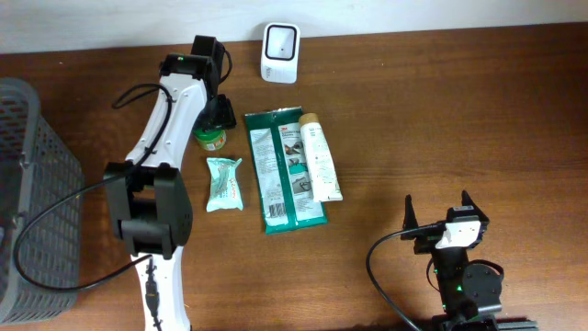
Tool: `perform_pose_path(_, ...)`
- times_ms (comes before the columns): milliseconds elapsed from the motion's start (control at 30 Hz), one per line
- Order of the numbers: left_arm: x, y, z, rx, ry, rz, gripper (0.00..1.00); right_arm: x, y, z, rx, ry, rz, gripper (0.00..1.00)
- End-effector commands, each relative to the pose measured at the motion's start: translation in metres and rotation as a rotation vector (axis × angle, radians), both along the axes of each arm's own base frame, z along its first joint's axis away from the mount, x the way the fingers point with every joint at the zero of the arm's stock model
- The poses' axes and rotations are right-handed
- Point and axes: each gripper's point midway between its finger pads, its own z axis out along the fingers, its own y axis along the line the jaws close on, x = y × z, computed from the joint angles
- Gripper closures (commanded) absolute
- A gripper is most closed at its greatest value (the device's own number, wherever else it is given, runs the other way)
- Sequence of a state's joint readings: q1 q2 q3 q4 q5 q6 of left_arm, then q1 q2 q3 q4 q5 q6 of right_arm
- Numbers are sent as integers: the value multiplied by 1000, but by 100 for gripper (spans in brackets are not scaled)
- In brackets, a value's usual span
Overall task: Scan the item barcode
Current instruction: 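Place the green-lidded jar on the table above the wipes pack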
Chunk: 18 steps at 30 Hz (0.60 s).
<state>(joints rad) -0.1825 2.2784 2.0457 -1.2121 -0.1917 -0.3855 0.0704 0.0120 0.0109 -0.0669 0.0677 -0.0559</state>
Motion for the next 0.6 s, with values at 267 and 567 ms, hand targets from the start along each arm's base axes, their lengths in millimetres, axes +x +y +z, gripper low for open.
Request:
perform_pose_path(267,-35,99,243,48,-431,206,21,0,-4,-3,3,7,-18,2)
perform_pose_path(567,-182,344,222,105,-355,947,27,0,-4,-3,3,7,-18,2)
